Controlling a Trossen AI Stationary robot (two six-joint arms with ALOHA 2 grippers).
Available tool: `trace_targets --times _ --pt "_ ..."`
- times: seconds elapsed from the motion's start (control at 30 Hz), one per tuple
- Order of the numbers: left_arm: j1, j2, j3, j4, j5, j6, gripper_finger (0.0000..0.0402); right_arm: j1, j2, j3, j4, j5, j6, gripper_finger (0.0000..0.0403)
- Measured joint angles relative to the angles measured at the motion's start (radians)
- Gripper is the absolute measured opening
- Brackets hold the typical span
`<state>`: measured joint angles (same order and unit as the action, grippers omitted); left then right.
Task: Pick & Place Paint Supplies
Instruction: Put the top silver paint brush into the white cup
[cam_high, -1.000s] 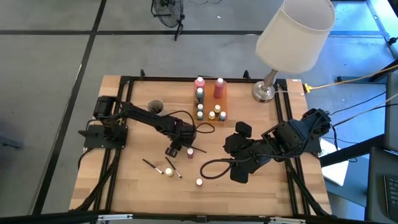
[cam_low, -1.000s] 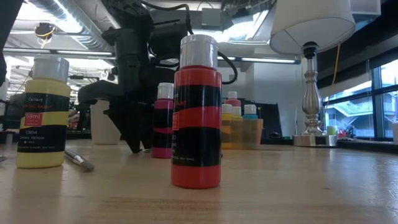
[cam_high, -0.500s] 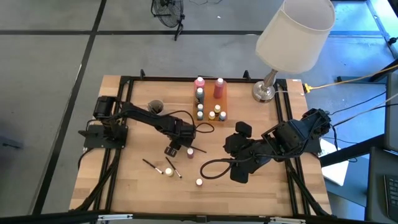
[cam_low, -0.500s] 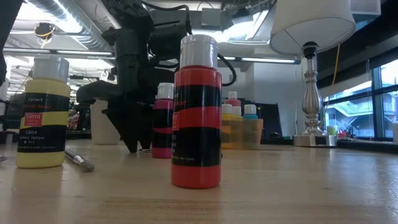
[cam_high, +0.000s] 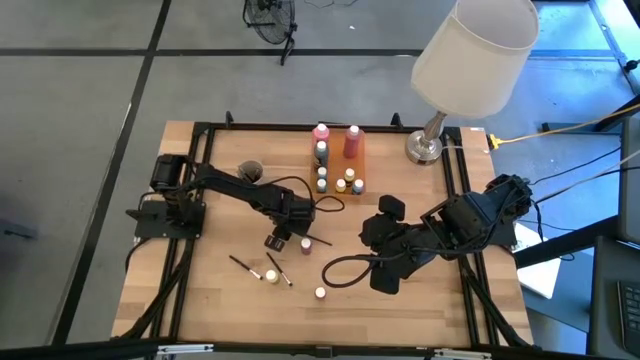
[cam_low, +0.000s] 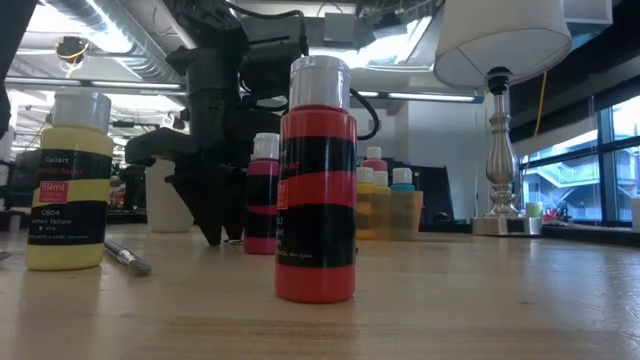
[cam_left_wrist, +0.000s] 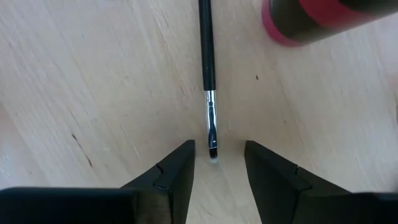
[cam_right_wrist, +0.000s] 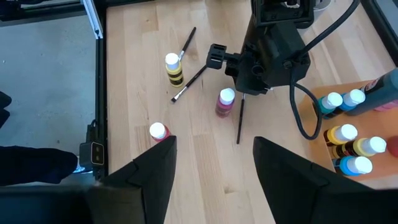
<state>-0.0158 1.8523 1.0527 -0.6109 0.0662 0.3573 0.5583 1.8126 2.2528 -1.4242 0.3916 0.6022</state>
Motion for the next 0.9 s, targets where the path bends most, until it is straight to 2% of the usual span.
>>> trace_targets --times 0.57,0.9 --pt "0.001 0.0 -0.002 0.019 0.008 0.014 0.0135 -0.002 0.0 0.0 0.001 0.0 0.0 0.0217" --pt "0.002 0.0 -0.002 0.032 0.016 0.023 0.0075 -0.004 0.0 0.0 0.001 0.0 0.0 0.0217"
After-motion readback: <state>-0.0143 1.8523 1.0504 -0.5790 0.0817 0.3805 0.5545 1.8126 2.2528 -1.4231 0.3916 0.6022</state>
